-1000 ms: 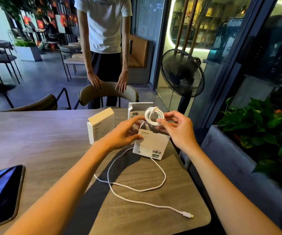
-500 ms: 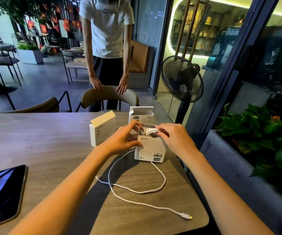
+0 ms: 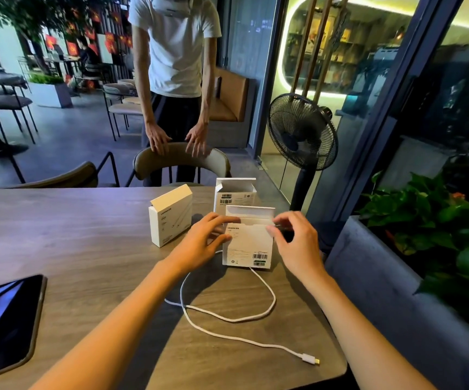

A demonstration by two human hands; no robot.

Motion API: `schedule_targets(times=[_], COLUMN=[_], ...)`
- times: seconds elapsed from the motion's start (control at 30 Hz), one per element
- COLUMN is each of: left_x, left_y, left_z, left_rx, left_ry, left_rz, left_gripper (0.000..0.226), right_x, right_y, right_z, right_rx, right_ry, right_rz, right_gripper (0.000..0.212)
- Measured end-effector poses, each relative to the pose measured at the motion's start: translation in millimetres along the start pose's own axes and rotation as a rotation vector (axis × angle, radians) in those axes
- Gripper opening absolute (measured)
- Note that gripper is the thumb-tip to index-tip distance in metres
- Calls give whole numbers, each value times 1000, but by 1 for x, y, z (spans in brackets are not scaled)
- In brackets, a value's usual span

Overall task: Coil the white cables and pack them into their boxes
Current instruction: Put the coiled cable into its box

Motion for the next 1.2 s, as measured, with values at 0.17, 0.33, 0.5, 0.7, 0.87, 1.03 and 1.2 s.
schedule_targets(times=[0.17, 0.33, 0.5, 0.7, 0.87, 1.03, 1.2], left_x=[6, 5, 12, 17, 21, 17, 20], left_y=[4, 7, 6, 12, 16, 21, 19], left_z=[4, 9, 12, 7, 4, 5, 4], left_rx=[108, 188, 190, 408, 409, 400, 377], left_ry=[136, 312, 172, 170, 231, 247, 239], left_rz=[20, -98, -39, 11, 77, 17, 7], left_gripper=[35, 63, 47, 32, 27, 23, 18], right_x=[6, -5, -1, -4, -6, -6, -7], right_y=[2, 3, 7, 10, 10, 9, 8], right_z=[3, 3, -1, 0, 0, 3, 5], right_rx=[-45, -159, -126, -28, -28, -39, -61], right_ry=[-43, -1, -44, -227, -253, -108, -26], right_rz=[44, -26, 46, 164, 157, 15, -40], right_gripper=[14, 17, 22, 30, 34, 19, 15])
Point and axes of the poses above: each hand's wrist, its own y-axis away from the middle knuckle, its own z-axis out of the palm, x = y × z, the point moved 5 cm from there along -y, towards the middle knuckle, and after that the axes turned 1 degree about -z, right-handed, at the moved point
